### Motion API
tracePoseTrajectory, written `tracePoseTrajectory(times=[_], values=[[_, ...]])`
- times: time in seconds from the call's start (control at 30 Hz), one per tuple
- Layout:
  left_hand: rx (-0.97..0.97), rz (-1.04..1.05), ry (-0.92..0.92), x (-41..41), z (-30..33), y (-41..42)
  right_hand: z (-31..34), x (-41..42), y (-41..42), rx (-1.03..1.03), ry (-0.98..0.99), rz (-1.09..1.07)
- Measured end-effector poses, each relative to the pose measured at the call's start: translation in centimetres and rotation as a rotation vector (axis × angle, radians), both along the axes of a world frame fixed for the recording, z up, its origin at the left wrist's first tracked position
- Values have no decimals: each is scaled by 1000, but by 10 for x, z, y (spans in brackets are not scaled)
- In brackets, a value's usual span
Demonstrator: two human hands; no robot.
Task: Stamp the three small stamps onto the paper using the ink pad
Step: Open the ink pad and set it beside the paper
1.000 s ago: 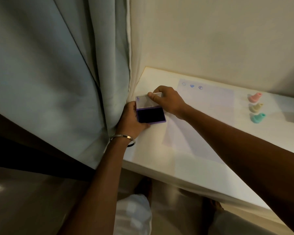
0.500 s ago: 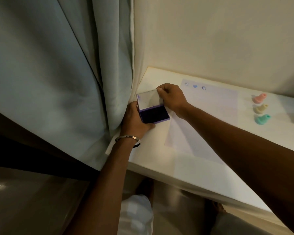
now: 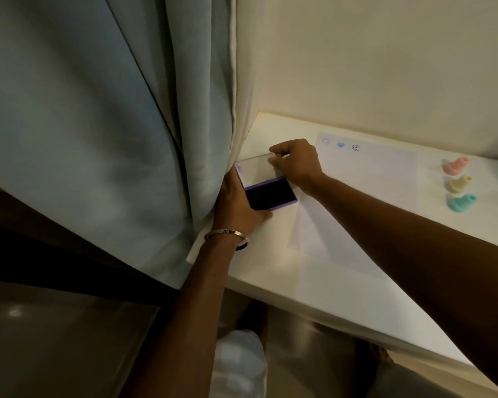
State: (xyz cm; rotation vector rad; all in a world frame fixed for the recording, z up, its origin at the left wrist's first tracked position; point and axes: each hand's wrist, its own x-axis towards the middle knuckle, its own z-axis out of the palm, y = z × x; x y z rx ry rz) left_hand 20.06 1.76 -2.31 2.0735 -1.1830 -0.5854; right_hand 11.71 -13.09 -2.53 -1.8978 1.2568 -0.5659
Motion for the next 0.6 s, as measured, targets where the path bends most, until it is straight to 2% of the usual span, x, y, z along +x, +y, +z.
tracePoseTrajectory(times=[0.17, 0.37, 0.5, 0.6], values=[[65, 1, -26, -1, -2, -3, -7, 2, 7, -83, 55, -37], [136, 4, 1, -3, 5, -2, -4, -2, 12, -85, 21, -39], [229, -22, -77, -14, 12, -2, 4, -20, 19, -106, -26, -53], [276, 35, -126, -21, 17, -1, 15, -49, 24, -172, -35, -81]])
